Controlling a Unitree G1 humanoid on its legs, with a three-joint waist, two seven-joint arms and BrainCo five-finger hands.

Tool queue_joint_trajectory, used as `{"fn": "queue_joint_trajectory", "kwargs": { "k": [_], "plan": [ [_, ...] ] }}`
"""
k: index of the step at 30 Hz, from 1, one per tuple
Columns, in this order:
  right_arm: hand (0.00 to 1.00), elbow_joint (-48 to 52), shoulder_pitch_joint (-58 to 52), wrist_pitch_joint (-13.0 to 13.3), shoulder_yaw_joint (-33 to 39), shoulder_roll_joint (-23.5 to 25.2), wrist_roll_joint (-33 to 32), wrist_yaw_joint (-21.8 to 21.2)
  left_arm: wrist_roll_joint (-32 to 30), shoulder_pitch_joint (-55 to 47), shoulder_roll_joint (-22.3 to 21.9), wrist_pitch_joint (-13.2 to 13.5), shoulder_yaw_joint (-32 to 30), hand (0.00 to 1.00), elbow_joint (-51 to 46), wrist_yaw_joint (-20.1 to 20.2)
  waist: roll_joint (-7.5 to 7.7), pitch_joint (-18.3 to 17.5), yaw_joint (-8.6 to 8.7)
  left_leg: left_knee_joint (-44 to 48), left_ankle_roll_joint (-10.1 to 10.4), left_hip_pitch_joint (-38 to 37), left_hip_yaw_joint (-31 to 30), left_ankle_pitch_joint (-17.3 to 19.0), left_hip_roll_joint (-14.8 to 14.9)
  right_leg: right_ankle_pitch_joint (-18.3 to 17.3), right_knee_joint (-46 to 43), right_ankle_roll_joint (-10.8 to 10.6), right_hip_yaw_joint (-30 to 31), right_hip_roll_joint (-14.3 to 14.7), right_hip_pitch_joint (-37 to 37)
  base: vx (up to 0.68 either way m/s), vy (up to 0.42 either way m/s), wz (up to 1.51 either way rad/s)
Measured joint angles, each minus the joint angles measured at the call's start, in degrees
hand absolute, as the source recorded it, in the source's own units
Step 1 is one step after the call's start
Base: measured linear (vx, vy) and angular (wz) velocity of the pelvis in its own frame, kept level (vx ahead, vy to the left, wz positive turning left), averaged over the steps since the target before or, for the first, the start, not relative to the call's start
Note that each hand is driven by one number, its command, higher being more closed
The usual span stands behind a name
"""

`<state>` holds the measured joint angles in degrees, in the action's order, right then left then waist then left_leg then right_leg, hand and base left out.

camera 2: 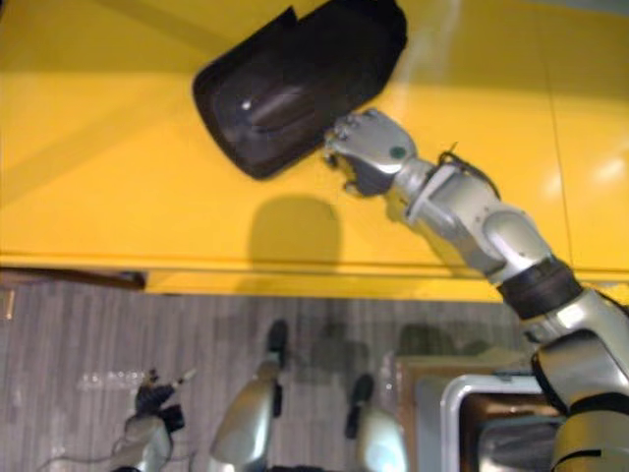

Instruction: Walk over and take plastic housings, then place them on the shelf

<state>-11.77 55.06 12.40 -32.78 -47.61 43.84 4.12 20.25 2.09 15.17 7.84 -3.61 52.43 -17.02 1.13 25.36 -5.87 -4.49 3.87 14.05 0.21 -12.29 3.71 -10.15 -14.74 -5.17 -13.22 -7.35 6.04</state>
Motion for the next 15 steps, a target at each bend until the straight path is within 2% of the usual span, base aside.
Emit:
{"fn": "queue_joint_trajectory", "kwargs": {
  "k": [5, 12, 13, 15],
  "plan": [
    [1.00, -2.8, 2.0, -0.2, 0.0, -0.6, 2.1, -0.1, 0.0, 0.1, 0.0, 0.0, 0.0, 0.00, -0.3, 0.0, -0.99, 0.6, 0.12, 0.0, 0.0, 0.1, -0.2, -0.1, 0.0, 0.0, -0.1, 0.0, -0.3, 0.0, 0.0, 0.00, -0.004, 0.01],
    [1.00, -5.6, 3.6, 0.1, 0.0, -4.4, 2.2, 0.9, 0.0, 0.1, 0.0, 0.1, 0.3, 0.00, -2.3, 0.4, -1.08, 0.6, 0.27, 0.0, 0.0, 0.2, -0.5, -0.3, -0.1, -0.1, -0.1, 0.0, -0.6, -0.1, 0.0, 0.00, -0.008, 0.02],
    [0.00, -6.1, 4.3, 0.3, 0.1, -5.3, 2.2, 1.1, 0.0, 0.1, 0.0, 0.1, 0.3, 0.00, -2.3, 0.4, -1.08, 0.6, 0.36, 0.0, 0.0, 0.2, -0.5, -0.3, -0.2, -0.1, -0.1, 0.0, -0.6, -0.1, 0.0, 0.00, 0.000, 0.00],
    [0.00, -6.8, 4.8, 0.3, 0.1, -6.3, 2.1, 1.7, 0.0, 0.1, 0.0, 0.1, 0.3, 0.00, -2.4, 0.4, -1.08, 0.6, 0.40, 0.0, 0.0, 0.2, -0.5, -0.3, -0.2, -0.1, -0.1, 0.0, -0.6, -0.1, 0.0, 0.00, 0.000, 0.00]
  ]
}}
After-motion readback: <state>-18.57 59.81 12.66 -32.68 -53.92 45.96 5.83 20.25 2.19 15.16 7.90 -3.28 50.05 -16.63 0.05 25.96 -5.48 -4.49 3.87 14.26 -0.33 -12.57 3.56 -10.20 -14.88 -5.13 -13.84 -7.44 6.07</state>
